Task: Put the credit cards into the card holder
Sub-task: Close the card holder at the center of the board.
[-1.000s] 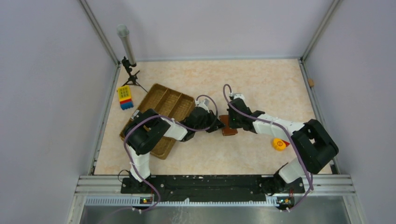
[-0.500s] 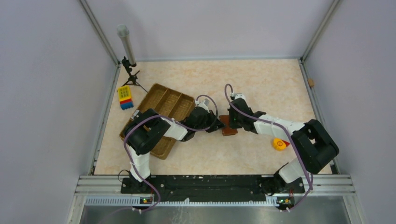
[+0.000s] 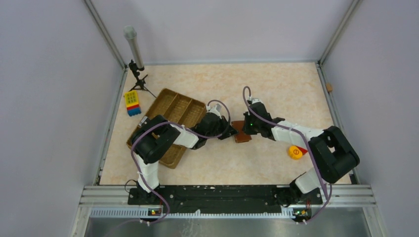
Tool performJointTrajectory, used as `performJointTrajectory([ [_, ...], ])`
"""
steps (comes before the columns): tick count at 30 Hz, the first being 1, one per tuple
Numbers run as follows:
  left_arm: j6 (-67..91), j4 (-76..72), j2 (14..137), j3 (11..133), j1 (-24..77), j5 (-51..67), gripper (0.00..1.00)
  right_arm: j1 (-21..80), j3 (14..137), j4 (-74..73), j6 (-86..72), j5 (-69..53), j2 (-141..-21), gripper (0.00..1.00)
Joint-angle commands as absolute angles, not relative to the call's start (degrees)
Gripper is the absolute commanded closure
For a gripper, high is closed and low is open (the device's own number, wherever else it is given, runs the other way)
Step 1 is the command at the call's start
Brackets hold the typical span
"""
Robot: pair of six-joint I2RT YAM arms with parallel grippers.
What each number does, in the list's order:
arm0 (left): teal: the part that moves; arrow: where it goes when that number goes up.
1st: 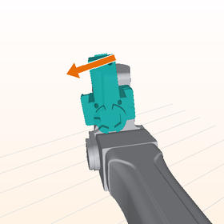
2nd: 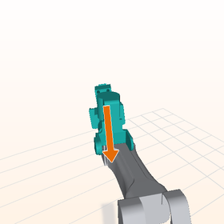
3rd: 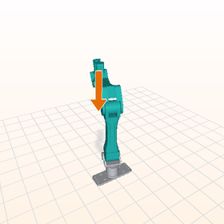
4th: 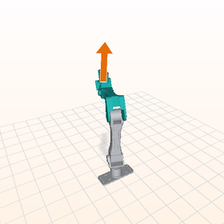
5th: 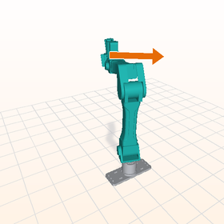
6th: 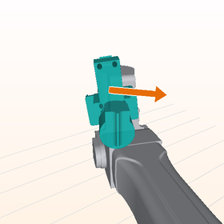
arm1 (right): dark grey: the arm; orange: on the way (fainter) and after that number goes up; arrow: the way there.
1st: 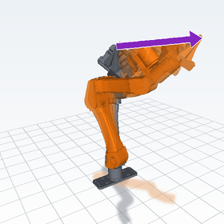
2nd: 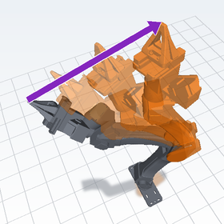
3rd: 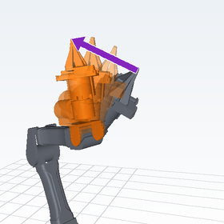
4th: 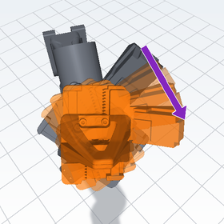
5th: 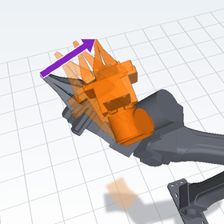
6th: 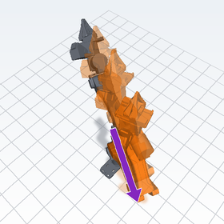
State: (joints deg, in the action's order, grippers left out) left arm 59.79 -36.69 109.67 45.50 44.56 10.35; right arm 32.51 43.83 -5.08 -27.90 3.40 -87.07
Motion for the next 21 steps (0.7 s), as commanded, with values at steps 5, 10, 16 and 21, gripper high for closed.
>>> performJointTrajectory([
  [5,53.9,-26.4,111.2,44.1,44.7,8.0,1.00,28.2,39.5,-4.4,-29.8,7.0,-91.0,1.00],
  [10,52.8,-25.2,110.7,43.9,44.7,7.3,1.00,26.8,38.1,-2.7,-31.2,5.7,-93.1,1.00],
  [16,51.6,-23.3,110.5,44.2,44.7,6.6,1.00,25.3,36.1,-0.9,-32.8,4.5,-95.5,1.00],
  [21,50.5,-22.0,111.0,44.5,44.4,6.8,1.00,23.6,34.6,-0.4,-33.9,4.1,-96.8,1.00],
])
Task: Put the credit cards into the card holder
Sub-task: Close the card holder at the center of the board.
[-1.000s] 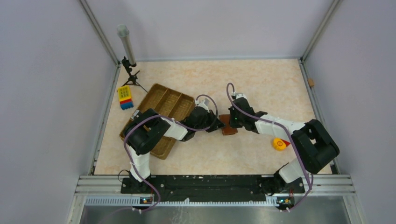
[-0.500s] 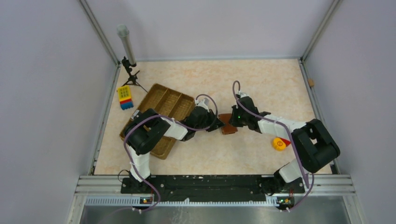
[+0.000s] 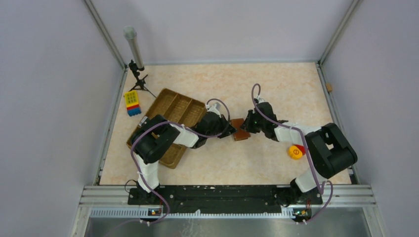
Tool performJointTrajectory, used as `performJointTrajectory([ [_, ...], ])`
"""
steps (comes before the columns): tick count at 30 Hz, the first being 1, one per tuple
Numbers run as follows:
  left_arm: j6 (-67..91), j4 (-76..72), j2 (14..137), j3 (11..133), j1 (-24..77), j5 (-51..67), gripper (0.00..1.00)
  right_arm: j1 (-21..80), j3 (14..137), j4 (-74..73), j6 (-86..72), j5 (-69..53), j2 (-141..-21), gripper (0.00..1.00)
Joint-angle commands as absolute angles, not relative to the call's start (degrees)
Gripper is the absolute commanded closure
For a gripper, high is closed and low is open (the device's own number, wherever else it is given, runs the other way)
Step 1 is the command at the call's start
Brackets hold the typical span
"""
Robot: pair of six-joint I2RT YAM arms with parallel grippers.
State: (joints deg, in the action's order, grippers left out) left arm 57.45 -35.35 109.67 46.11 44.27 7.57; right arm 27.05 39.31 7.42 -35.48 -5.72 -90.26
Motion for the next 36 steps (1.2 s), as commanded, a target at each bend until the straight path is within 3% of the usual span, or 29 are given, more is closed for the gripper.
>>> performJointTrajectory([
  [1,50.4,-21.9,111.2,44.5,44.2,7.0,1.00,23.2,34.5,-0.4,-34.1,3.6,-96.9,1.00],
  [36,46.0,-21.5,110.7,37.5,39.0,11.6,1.00,22.9,30.8,1.9,-42.3,6.2,-97.4,1.00],
])
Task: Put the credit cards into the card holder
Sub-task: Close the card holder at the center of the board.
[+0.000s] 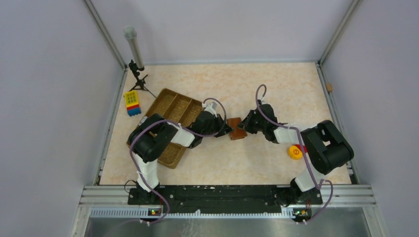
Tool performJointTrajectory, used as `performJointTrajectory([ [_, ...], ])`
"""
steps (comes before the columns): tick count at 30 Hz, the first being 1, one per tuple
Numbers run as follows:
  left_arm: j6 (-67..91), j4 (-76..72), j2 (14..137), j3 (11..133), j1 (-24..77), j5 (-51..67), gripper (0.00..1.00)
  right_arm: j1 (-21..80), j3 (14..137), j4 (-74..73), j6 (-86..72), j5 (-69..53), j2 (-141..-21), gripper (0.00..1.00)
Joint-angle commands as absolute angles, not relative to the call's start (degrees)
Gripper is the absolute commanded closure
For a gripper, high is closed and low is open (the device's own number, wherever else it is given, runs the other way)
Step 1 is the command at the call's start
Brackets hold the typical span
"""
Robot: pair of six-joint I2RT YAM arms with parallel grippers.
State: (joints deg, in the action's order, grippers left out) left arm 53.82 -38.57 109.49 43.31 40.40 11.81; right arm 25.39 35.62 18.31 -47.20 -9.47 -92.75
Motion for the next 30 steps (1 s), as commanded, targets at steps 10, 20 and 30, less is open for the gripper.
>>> performJointTrajectory([
  [10,45.4,-20.6,110.4,37.1,38.6,11.2,1.00,22.9,30.2,2.4,-42.3,6.3,-96.5,1.00],
  [20,45.1,-20.6,110.4,36.4,37.5,11.0,1.00,22.9,29.8,2.0,-41.9,6.3,-95.0,1.00],
  [30,45.0,-20.7,110.7,36.3,37.1,11.2,1.00,23.5,29.0,3.3,-41.7,5.2,-94.5,1.00],
])
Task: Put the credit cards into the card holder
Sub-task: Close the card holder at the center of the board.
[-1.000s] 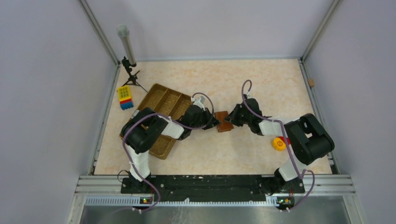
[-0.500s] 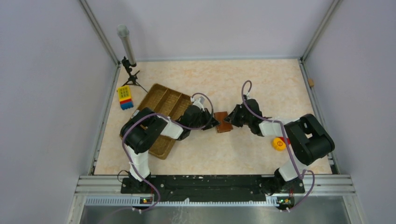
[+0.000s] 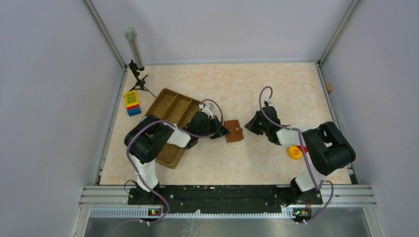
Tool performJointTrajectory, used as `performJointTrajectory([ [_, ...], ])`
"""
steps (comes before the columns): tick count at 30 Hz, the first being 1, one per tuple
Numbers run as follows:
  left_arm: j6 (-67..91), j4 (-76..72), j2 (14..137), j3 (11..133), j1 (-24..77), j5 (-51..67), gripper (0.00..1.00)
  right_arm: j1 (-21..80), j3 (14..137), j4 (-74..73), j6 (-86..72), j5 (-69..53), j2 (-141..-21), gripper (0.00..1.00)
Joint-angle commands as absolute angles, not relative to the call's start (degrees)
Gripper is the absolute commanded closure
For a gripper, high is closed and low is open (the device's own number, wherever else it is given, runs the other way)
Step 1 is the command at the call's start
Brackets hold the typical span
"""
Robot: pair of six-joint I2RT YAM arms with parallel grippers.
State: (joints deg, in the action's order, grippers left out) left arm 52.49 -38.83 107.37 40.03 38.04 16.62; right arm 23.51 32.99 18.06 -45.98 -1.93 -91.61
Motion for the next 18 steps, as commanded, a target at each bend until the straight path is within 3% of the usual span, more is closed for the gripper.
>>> performJointTrajectory([
  [1,45.0,-20.7,110.7,36.5,37.2,11.3,1.00,23.7,29.0,3.6,-41.5,4.9,-94.3,1.00],
  [8,43.6,-22.8,110.5,36.6,37.1,14.8,1.00,25.9,31.5,1.0,-38.8,4.3,-87.5,1.00],
  [14,41.3,-22.4,109.0,37.2,37.1,19.1,1.00,28.5,32.9,-2.8,-33.5,3.8,-77.2,0.73],
  [18,39.7,-12.9,107.9,40.5,37.5,21.6,1.00,31.7,36.1,-7.6,-31.8,3.9,-74.8,0.57],
])
